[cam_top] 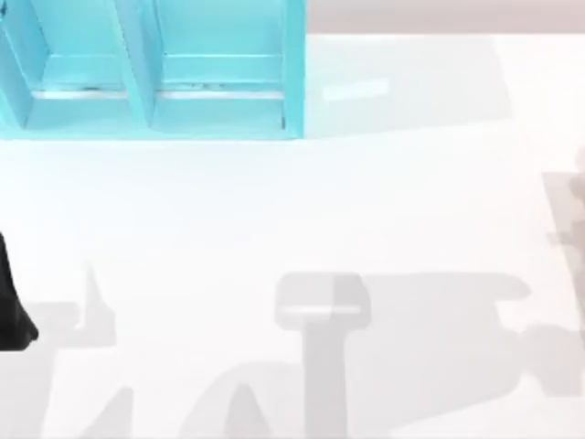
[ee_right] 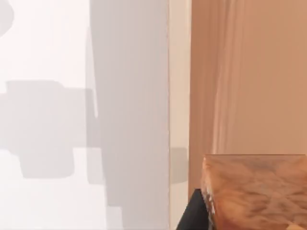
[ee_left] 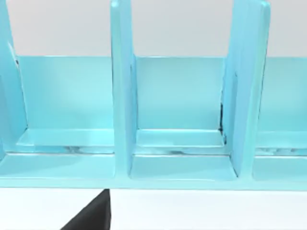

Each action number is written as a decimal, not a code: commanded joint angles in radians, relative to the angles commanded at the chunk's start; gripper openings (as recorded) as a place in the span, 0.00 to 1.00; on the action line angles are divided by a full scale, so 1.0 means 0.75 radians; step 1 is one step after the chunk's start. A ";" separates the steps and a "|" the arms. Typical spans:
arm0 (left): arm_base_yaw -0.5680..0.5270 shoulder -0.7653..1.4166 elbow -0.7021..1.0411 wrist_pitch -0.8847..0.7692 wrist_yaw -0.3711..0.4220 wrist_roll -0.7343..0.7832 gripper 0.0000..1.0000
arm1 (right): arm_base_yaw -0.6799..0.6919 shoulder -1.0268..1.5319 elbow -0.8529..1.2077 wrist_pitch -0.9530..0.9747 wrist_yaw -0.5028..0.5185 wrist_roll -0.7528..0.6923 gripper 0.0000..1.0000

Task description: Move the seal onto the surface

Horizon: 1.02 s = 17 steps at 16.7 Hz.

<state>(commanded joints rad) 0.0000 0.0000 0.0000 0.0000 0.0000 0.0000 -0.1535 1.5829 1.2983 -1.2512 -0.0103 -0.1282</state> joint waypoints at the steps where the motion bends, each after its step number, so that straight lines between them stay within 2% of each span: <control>1: 0.000 0.000 0.000 0.000 0.000 0.000 1.00 | 0.053 -0.017 0.024 -0.053 0.002 0.048 0.00; 5: 0.000 0.000 0.000 0.000 0.000 0.000 1.00 | 0.195 -0.059 0.087 -0.188 0.011 0.177 0.00; 12: 0.000 0.000 0.000 0.000 0.000 0.000 1.00 | 0.217 -0.037 0.094 -0.189 0.011 0.207 0.00; 17: 0.000 0.000 0.000 0.000 0.000 0.000 1.00 | 0.439 0.187 0.185 -0.097 0.026 0.434 0.00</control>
<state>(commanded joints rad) 0.0000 0.0000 0.0000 0.0000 0.0000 0.0000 0.1756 1.7234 1.4367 -1.3236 0.0091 0.1973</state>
